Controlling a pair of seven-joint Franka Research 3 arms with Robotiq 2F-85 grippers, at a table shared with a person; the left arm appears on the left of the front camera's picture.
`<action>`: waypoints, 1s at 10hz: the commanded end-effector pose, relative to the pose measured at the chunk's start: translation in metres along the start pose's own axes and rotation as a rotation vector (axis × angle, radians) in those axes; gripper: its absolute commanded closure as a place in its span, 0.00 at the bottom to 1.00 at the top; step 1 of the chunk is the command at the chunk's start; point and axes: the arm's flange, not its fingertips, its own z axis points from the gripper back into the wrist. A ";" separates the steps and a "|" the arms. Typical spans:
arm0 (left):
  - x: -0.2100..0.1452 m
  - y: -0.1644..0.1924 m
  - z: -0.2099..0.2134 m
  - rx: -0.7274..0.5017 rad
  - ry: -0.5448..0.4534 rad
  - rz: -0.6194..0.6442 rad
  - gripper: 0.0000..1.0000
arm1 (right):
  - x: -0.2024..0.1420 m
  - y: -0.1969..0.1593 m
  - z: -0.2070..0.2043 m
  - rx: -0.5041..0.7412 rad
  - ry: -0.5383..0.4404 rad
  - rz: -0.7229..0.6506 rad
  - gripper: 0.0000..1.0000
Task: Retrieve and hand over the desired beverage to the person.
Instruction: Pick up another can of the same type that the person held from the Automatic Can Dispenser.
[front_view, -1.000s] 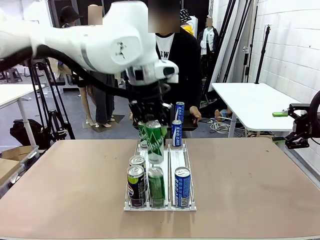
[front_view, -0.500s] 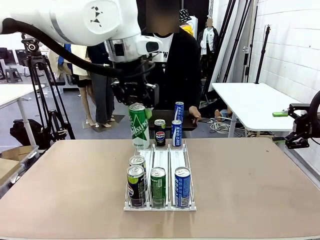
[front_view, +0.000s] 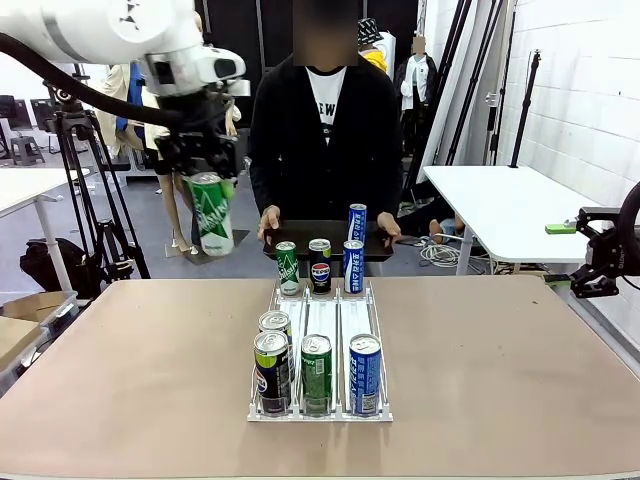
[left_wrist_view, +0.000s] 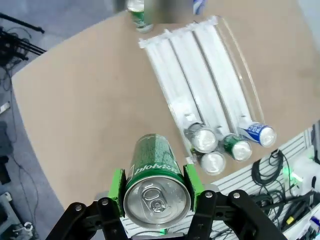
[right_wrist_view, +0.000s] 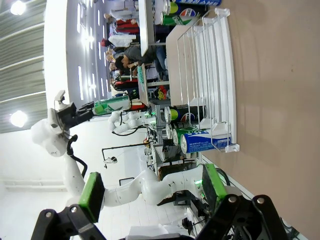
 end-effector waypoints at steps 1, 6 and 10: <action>0.008 0.030 0.019 0.021 -0.011 0.028 1.00 | 0.001 0.001 -0.001 -0.001 0.001 0.002 0.00; -0.006 0.114 0.003 0.076 -0.007 0.120 1.00 | 0.001 0.001 -0.001 -0.001 0.001 0.002 0.00; -0.036 0.161 -0.038 0.017 -0.050 0.144 1.00 | 0.001 0.001 -0.001 -0.001 0.001 0.002 0.00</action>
